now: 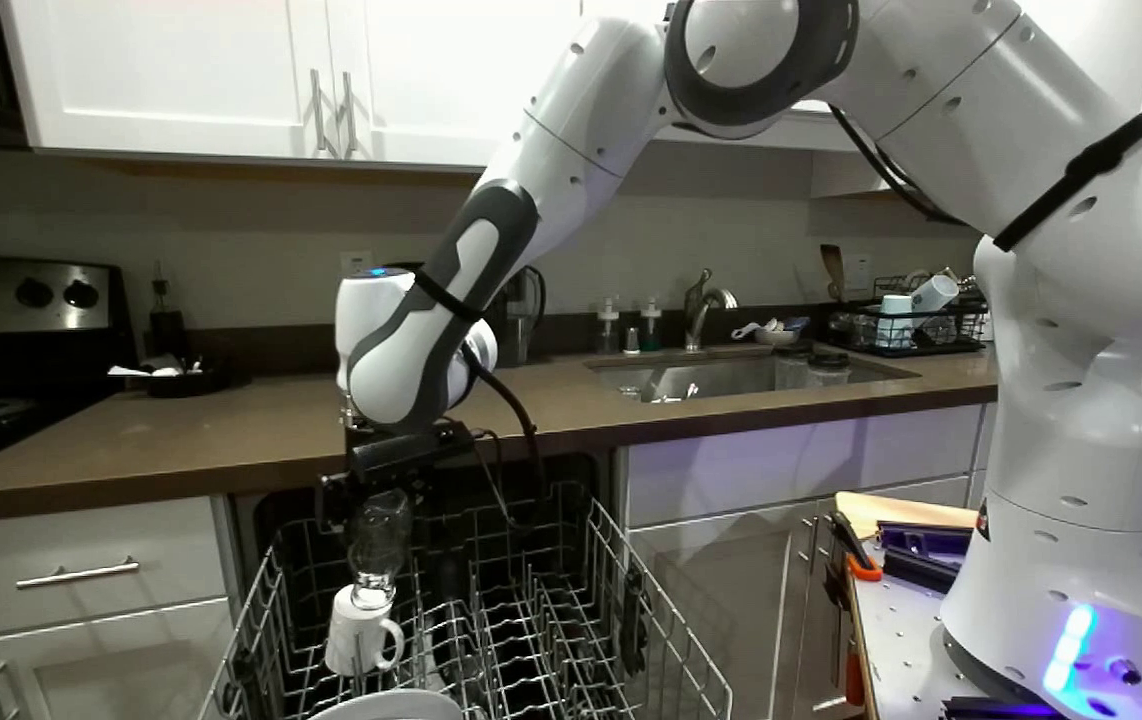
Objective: Move the cups to the back left corner of the dishwater
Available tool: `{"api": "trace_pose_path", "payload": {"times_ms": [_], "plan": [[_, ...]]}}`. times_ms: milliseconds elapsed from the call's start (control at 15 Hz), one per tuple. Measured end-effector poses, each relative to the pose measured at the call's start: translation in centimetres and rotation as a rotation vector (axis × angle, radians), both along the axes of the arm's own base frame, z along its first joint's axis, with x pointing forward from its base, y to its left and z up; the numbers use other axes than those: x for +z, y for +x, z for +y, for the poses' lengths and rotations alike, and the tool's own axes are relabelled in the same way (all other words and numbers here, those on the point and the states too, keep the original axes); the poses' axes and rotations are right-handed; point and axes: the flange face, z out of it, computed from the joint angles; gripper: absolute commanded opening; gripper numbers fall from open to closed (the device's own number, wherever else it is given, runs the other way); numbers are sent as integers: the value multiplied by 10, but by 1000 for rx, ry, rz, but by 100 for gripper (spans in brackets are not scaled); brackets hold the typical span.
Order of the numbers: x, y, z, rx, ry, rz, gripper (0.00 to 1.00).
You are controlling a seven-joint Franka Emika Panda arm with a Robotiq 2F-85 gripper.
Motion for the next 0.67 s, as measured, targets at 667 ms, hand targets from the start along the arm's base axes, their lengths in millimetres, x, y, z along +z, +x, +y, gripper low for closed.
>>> {"api": "trace_pose_path", "payload": {"times_ms": [667], "plan": [[-13,30,16,55,16,83,64]]}}
